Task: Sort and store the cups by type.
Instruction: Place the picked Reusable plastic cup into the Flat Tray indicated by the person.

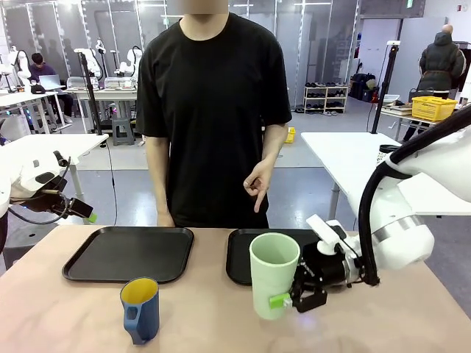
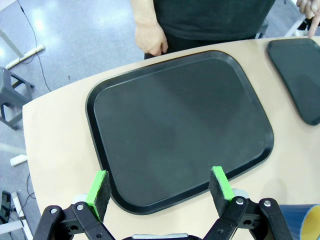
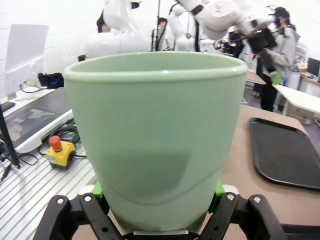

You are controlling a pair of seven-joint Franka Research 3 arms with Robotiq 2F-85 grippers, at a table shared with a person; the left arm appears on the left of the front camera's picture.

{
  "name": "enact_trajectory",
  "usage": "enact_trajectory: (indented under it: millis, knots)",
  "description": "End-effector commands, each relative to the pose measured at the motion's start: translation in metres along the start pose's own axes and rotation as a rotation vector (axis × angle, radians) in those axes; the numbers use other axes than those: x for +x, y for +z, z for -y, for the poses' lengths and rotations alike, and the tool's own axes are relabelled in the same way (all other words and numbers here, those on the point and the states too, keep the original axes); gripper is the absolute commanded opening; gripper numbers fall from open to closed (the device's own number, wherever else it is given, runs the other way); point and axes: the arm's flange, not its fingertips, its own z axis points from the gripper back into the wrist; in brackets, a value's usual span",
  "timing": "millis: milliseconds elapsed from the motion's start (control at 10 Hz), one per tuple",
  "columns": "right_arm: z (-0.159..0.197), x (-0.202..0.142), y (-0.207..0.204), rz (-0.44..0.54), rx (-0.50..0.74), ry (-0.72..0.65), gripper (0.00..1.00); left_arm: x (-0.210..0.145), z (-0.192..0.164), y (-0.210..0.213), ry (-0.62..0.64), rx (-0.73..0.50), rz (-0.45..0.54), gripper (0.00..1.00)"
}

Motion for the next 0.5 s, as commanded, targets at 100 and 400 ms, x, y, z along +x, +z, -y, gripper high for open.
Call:
enact_trajectory:
  millis: [100,400]
  knots:
    - [0.054,0.021,0.035,0.021,-0.112,-0.039,0.83,0.0,0.001,0.003,-0.003,0.0,0.003,1.0]
    - [0.101,0.04,0.073,0.09,-0.204,-0.04,0.83,0.0,0.001,0.003,-0.003,0.0,0.003,1.0]
